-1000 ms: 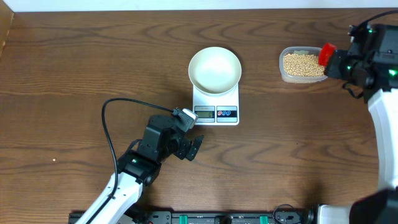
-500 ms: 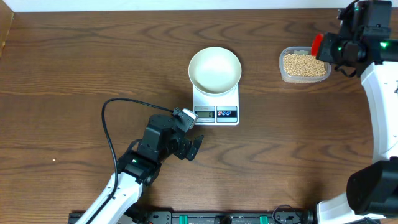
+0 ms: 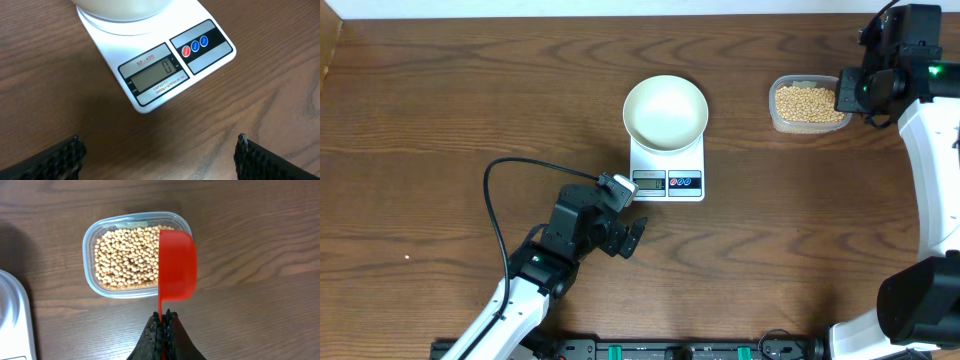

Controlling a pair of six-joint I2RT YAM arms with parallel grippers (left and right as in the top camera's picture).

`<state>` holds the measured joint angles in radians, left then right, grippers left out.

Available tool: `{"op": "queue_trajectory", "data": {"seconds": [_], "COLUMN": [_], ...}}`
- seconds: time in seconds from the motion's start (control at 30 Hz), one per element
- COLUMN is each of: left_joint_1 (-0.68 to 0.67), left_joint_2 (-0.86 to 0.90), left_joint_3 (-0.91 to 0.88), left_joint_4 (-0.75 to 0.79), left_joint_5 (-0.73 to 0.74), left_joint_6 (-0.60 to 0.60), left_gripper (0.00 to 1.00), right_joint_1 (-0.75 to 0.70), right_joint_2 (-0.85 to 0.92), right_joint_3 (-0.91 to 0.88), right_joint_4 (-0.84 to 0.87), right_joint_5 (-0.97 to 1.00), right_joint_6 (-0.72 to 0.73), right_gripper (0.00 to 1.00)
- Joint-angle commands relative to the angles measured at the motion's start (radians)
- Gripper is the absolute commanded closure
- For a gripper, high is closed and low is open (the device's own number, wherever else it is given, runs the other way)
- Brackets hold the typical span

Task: Scoop item into bowl and weigh 50g on scale
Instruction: 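Move the red scoop with the right gripper over the chickpea tub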

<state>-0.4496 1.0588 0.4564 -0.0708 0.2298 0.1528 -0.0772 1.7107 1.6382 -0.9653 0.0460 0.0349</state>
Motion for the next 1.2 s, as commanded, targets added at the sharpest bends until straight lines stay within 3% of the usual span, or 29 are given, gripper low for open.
{"op": "queue_trajectory", "data": {"seconds": [0.0,1.17], "left_joint_1": [0.001,0.001], "left_joint_2": [0.006,0.006], "left_joint_3": [0.002,0.002], "left_joint_4": [0.001,0.001], "left_joint_5": [-0.013,-0.013], "left_joint_6": [-0.016,-0.016], "left_gripper": [0.03,0.03], "right_joint_1": [0.007,0.009], "right_joint_2": [0.010,0.118], "right_joint_3": [0.018,-0.016], "right_joint_4": [0.012,0.050], "right_joint_5": [0.024,0.035], "right_joint_6": [-0.045,-0.074], "right_gripper": [0.99,0.99]}}
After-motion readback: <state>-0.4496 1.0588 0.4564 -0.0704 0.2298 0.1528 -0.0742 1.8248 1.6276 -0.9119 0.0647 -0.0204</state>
